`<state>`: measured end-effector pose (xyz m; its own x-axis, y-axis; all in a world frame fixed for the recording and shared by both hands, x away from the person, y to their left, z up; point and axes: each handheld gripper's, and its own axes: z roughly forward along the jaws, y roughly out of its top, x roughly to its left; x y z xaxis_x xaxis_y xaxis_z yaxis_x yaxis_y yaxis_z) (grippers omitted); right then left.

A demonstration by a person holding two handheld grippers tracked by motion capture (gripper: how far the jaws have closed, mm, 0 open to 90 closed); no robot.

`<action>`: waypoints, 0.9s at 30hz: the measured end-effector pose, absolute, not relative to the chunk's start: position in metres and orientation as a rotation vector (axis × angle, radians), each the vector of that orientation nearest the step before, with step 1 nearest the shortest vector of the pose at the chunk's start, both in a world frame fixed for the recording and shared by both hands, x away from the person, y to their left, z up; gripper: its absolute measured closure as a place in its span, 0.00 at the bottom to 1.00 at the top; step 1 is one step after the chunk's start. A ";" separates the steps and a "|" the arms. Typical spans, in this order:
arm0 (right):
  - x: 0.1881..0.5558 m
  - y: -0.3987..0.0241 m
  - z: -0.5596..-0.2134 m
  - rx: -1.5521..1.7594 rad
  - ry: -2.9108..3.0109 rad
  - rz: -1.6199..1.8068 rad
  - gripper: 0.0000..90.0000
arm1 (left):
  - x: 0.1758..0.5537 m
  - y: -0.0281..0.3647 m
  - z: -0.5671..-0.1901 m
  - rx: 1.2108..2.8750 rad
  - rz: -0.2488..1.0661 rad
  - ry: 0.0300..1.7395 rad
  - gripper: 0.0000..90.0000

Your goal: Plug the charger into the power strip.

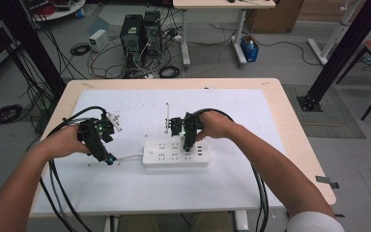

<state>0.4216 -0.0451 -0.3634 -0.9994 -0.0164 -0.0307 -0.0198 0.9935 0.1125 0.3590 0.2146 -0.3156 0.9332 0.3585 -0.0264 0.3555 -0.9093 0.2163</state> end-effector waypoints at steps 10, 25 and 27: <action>0.421 -0.047 -0.365 -0.028 3.101 0.196 0.70 | 0.358 0.213 -0.314 2.866 0.027 0.526 0.25; 0.431 -0.049 -0.367 0.012 3.164 0.231 0.70 | 0.360 0.212 -0.315 2.850 0.028 0.540 0.25; 0.434 -0.049 -0.368 0.027 3.185 0.235 0.70 | 0.361 0.211 -0.316 2.855 0.026 0.532 0.25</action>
<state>0.4340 -0.0487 -0.3677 -0.9985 0.0130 0.0533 0.0206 0.9891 0.1461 0.3614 0.2115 -0.3161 0.9336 0.3575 -0.0257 0.3533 -0.9057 0.2343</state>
